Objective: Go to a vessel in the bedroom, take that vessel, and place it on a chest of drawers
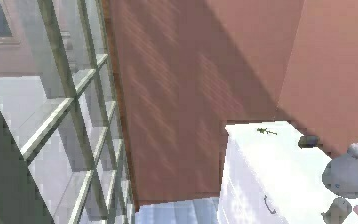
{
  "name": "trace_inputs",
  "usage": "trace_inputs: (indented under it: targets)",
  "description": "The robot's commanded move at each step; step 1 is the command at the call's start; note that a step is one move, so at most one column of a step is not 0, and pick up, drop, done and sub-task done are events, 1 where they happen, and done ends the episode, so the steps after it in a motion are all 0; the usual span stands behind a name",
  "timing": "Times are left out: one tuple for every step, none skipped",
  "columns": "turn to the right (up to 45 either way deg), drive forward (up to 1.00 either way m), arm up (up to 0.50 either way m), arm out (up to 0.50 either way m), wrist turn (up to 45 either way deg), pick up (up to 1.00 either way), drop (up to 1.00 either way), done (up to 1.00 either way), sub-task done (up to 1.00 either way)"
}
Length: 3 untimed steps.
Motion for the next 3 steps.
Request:
trace_inputs:
  targets:
    - [39.0, 0.00, 0.00, 0.00, 0.0, 0.00, 0.00, 0.00, 0.00]
    - [-36.0, 0.00, 0.00, 0.00, 0.0, 0.00, 0.00, 0.00, 0.00]
    - [33.0, 0.00, 0.00, 0.00, 0.0, 0.00, 0.00, 0.00, 0.00]
